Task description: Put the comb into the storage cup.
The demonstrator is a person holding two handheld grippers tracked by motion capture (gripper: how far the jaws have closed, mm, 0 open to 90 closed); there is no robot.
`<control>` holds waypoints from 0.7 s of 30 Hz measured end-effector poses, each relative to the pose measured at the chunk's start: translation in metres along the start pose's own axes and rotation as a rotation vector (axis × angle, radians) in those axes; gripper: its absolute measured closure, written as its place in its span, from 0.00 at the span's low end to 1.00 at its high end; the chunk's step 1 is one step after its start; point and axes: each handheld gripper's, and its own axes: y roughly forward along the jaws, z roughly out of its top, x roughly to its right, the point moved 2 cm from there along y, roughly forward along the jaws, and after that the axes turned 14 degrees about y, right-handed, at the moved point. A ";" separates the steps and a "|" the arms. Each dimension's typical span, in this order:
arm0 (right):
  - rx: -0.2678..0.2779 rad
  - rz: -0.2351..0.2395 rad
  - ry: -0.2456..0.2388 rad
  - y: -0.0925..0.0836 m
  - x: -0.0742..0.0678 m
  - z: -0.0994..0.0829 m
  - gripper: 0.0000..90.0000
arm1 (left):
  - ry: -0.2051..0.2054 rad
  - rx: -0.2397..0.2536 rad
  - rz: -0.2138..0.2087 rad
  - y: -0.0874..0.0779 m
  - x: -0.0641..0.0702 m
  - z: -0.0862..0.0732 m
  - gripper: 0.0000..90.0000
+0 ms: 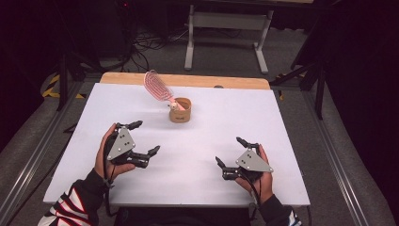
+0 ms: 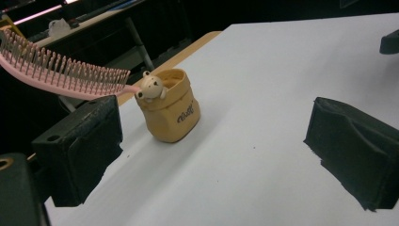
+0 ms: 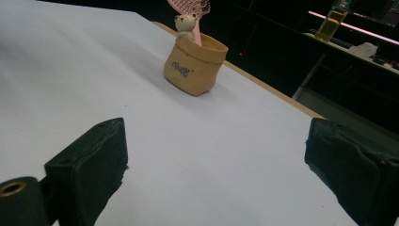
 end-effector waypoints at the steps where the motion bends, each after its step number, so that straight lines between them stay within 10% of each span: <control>1: 0.001 0.000 -0.001 0.000 0.000 0.000 0.08 | -0.002 -0.005 -0.001 -0.001 0.001 -0.001 0.06; 21: 0.009 -0.018 -0.011 -0.003 0.000 0.002 0.07 | 0.002 -0.042 0.042 -0.022 0.006 -0.030 0.06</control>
